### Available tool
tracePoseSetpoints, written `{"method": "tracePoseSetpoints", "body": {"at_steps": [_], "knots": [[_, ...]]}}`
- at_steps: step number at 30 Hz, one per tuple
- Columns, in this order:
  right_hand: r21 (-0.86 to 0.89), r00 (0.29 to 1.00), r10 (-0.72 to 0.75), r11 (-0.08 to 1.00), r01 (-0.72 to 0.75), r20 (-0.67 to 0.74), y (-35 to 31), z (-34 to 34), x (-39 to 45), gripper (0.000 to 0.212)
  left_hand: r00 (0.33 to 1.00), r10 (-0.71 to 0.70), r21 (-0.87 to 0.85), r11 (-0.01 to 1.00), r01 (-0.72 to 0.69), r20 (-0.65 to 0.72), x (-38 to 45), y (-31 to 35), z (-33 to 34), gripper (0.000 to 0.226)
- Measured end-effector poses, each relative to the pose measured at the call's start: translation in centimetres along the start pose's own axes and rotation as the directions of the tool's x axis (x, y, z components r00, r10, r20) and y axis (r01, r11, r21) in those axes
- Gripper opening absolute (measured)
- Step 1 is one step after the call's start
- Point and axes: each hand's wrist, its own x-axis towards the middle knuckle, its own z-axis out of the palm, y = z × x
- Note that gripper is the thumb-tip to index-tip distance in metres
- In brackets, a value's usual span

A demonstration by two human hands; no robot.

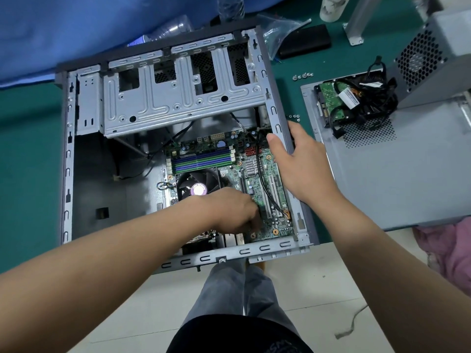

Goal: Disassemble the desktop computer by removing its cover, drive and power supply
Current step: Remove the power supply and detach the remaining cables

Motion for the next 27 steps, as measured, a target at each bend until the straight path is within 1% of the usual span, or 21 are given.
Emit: {"method": "tracePoseSetpoints", "body": {"at_steps": [2, 4, 6, 7, 9, 10, 12, 14, 15, 16, 18, 19, 24, 27], "knots": [[-0.002, 1.000, -0.004, 1.000, 0.004, -0.006, 0.0, 0.0, 0.0, 0.052, 0.998, 0.009, -0.077, 0.997, -0.013, -0.055, -0.5, -0.4, -0.2, 0.031], [-0.008, 1.000, -0.010, 1.000, 0.010, -0.008, 0.1, 0.0, 0.0, 0.052, 0.991, -0.007, -0.211, 0.977, -0.022, -0.135, -1.1, -0.8, -0.6, 0.028], [-0.017, 1.000, -0.022, 1.000, 0.022, -0.007, 0.1, 0.0, 0.0, 0.053, 0.972, -0.073, -0.373, 0.928, -0.016, -0.223, -1.9, -1.2, -1.1, 0.027], [-0.016, 0.999, -0.032, 0.999, 0.031, -0.011, 0.1, -0.1, -0.1, 0.054, 0.957, -0.117, -0.467, 0.884, -0.022, -0.266, -2.4, -1.6, -1.2, 0.026], [-0.010, 0.996, -0.075, 0.997, 0.074, -0.044, -0.1, -0.3, -0.4, 0.056, 0.911, -0.227, -0.660, 0.748, -0.064, -0.345, -3.5, -2.3, -1.4, 0.023], [-0.012, 0.990, -0.116, 0.993, 0.116, -0.080, -0.3, -0.5, -0.6, 0.054, 0.881, -0.292, -0.747, 0.658, -0.098, -0.373, -4.1, -2.6, -1.5, 0.022], [-0.031, 0.958, -0.230, 0.973, 0.228, -0.171, -0.7, -0.9, -0.8, 0.046, 0.808, -0.417, -0.870, 0.440, -0.221, -0.416, -5.1, -3.0, -1.7, 0.021], [-0.054, 0.920, -0.326, 0.945, 0.322, -0.218, -1.3, -1.4, -0.8, 0.032, 0.748, -0.513, -0.907, 0.241, -0.345, -0.421, -5.7, -3.1, -2.0, 0.024], [-0.053, 0.916, -0.352, 0.936, 0.348, -0.194, -1.7, -1.5, -0.6, 0.025, 0.734, -0.537, -0.905, 0.161, -0.395, -0.416, -5.8, -3.1, -2.1, 0.026], [-0.039, 0.923, -0.358, 0.934, 0.356, -0.141, -2.2, -1.7, -0.5, 0.019, 0.726, -0.545, -0.893, 0.105, -0.438, -0.420, -5.8, -3.0, -2.2, 0.027], [0.020, 0.948, -0.318, 0.948, 0.319, -0.015, -3.1, -1.7, -0.2, 0.014, 0.713, -0.543, -0.860, 0.034, -0.509, -0.443, -5.7, -3.0, -2.4, 0.026], [0.056, 0.957, -0.288, 0.956, 0.287, 0.023, -3.5, -1.6, -0.1, 0.014, 0.708, -0.544, -0.845, 0.003, -0.534, -0.450, -5.7, -3.1, -2.3, 0.026], [0.184, 0.981, -0.188, 0.967, 0.176, 0.050, -5.1, -1.5, 0.8, 0.012, 0.708, -0.555, -0.806, -0.109, -0.582, -0.437, -5.4, -4.2, -2.2, 0.024], [0.239, 0.987, -0.146, 0.963, 0.127, 0.064, -5.9, -1.6, 1.5, 0.010, 0.704, -0.553, -0.779, -0.147, -0.609, -0.446, -5.3, -4.9, -2.4, 0.022]]}}
